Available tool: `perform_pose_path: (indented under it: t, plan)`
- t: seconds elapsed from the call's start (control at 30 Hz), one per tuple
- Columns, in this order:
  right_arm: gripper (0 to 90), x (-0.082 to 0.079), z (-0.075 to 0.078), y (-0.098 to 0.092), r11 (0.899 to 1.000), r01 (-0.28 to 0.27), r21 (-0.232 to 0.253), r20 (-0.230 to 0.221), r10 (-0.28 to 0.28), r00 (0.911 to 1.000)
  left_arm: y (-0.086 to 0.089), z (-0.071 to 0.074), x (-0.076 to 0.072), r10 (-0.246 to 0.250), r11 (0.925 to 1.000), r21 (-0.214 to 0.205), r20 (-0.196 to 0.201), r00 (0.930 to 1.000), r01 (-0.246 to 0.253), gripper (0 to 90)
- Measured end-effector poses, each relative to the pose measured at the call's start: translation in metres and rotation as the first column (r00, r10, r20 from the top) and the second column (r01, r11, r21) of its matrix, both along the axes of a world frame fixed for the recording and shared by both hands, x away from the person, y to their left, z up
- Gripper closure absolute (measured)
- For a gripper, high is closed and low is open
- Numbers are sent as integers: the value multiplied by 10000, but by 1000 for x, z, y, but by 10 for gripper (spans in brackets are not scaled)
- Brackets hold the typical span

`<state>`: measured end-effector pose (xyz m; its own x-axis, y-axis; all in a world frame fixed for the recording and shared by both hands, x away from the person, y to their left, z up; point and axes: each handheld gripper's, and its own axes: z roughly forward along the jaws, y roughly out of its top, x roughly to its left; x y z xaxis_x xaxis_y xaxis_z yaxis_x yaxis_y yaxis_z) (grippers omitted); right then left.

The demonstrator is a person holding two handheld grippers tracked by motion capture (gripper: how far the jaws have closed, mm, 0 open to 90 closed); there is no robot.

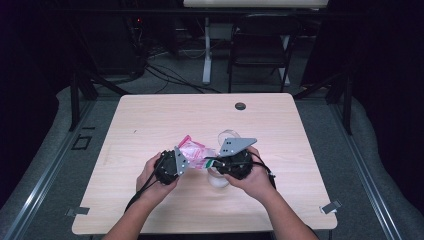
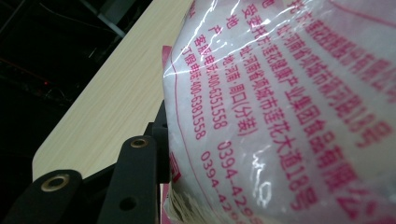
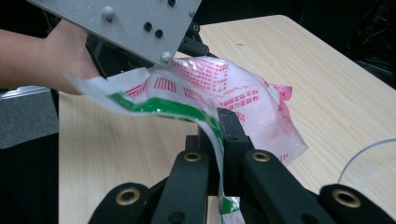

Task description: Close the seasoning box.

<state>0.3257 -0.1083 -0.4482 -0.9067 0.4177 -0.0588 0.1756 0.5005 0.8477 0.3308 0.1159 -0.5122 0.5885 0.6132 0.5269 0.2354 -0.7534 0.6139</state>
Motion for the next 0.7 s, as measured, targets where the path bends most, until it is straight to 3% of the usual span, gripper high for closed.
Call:
perform_pose_path:
  t: [0.7]
  plan:
    - [900, 1, 1, -6, 9995, -93, 318, -167, 98, 9998, -4, 9, -1, -144, 9972, 748, 714, 9973, 91, 616]
